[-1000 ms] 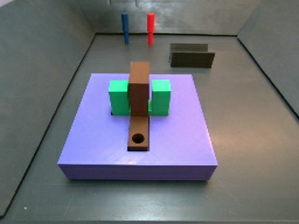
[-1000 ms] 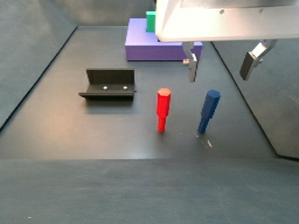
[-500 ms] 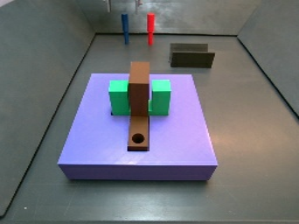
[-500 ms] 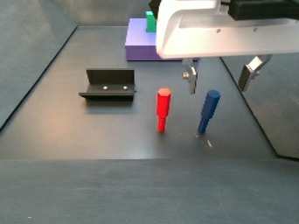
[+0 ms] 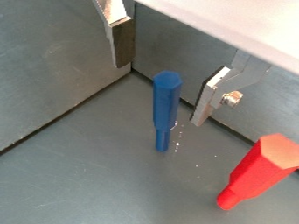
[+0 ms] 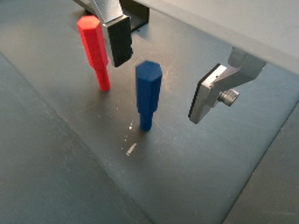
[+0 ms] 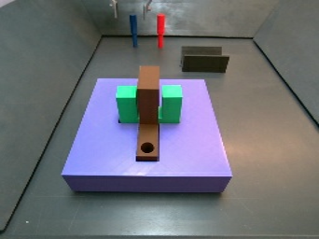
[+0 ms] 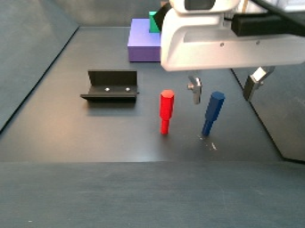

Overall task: Pick up the blue object. Move up. Move to above the board. Insert the blue object.
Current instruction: Pick up the blue object.

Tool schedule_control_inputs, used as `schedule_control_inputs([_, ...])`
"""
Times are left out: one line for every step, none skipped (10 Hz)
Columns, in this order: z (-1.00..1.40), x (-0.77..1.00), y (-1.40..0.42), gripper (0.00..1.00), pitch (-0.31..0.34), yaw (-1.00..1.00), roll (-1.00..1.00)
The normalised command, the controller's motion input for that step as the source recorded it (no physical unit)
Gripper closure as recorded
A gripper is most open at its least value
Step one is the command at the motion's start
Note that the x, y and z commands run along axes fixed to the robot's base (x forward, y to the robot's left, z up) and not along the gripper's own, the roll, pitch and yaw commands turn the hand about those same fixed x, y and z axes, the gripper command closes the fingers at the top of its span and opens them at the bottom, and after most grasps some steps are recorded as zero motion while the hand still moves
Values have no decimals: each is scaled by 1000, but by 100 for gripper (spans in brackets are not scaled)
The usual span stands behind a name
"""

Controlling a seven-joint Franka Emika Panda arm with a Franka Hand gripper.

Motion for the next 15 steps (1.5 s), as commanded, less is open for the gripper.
schedule_control_inputs([-277, 0, 0, 0, 0, 0, 0])
schedule_control_inputs([-251, 0, 0, 0, 0, 0, 0])
schedule_control_inputs([-123, 0, 0, 0, 0, -60, 0])
schedule_control_inputs([0, 0, 0, 0, 0, 0, 0])
schedule_control_inputs([0, 0, 0, 100, 0, 0, 0])
schedule_control_inputs([0, 0, 0, 100, 0, 0, 0])
schedule_control_inputs([0, 0, 0, 100, 0, 0, 0])
schedule_control_inputs([0, 0, 0, 100, 0, 0, 0])
schedule_control_inputs([0, 0, 0, 100, 0, 0, 0])
schedule_control_inputs([0, 0, 0, 100, 0, 0, 0])
schedule_control_inputs([0, 0, 0, 100, 0, 0, 0])
schedule_control_inputs([0, 0, 0, 100, 0, 0, 0])
schedule_control_inputs([0, 0, 0, 100, 0, 0, 0])
schedule_control_inputs([0, 0, 0, 100, 0, 0, 0])
schedule_control_inputs([0, 0, 0, 100, 0, 0, 0])
